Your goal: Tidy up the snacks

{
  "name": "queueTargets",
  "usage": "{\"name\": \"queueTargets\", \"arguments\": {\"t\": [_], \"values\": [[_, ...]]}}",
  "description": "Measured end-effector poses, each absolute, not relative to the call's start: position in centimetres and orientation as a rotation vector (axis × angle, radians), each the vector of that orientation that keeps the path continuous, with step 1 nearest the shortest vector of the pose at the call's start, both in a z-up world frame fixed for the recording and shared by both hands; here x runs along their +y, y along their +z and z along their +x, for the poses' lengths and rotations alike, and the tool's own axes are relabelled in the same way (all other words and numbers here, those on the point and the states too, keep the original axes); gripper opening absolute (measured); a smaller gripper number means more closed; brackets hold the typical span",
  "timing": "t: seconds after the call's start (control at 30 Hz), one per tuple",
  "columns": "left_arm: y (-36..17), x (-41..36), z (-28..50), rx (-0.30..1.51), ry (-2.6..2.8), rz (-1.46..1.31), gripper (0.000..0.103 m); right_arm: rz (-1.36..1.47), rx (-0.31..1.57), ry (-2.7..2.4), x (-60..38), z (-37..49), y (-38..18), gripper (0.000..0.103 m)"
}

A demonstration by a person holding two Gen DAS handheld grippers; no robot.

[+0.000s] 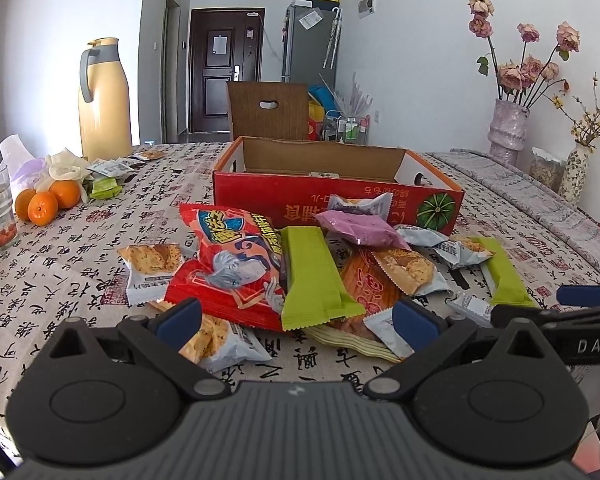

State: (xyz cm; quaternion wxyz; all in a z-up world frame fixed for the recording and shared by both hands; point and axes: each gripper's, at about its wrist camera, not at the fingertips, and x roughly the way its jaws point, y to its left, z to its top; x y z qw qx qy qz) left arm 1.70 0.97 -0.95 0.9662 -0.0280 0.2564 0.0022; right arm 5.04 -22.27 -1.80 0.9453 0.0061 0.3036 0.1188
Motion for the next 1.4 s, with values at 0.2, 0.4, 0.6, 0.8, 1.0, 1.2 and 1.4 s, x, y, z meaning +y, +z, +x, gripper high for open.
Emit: {"name": "queueTargets", "arguments": {"t": [0.2, 0.4, 0.6, 0.8, 1.0, 1.2, 1.4], "values": [[-1.0, 1.3, 2.3, 0.516, 0.013, -0.055, 0.103, 0.009, 0.603, 0.191, -23.2, 6.6, -1.5, 0.103], [-1.1, 1.6, 3.0, 0.523, 0.028, -0.053, 0.103, -0.005, 0.62, 0.141, -24.5, 9.4, -2.0, 0.097], [-1.0, 1.6, 3.8, 0.522, 0.045, -0.046, 0.103, -0.004, 0.679, 0.097, -25.6, 12.7, -3.2, 0.084], [-1.1, 1.6, 4.4, 0.529, 0.049, -0.043, 0.103, -0.009, 0.712, 0.073, -25.7, 14.9, -4.2, 0.07], [-1.2, 1.6, 4.9, 0.535, 0.059, -0.045, 0.103, 0.016, 0.742, 0.066, -25.8, 15.9, -5.1, 0.049], [-1.2, 1.7, 5.3, 0.538, 0.065, -0.048, 0.103, -0.005, 0.734, 0.078, -25.8, 15.7, -5.3, 0.049], [-1.3, 1.9, 5.3, 0.544, 0.074, -0.05, 0.103, -0.014, 0.739, 0.092, -26.0, 15.7, -5.1, 0.036]]}}
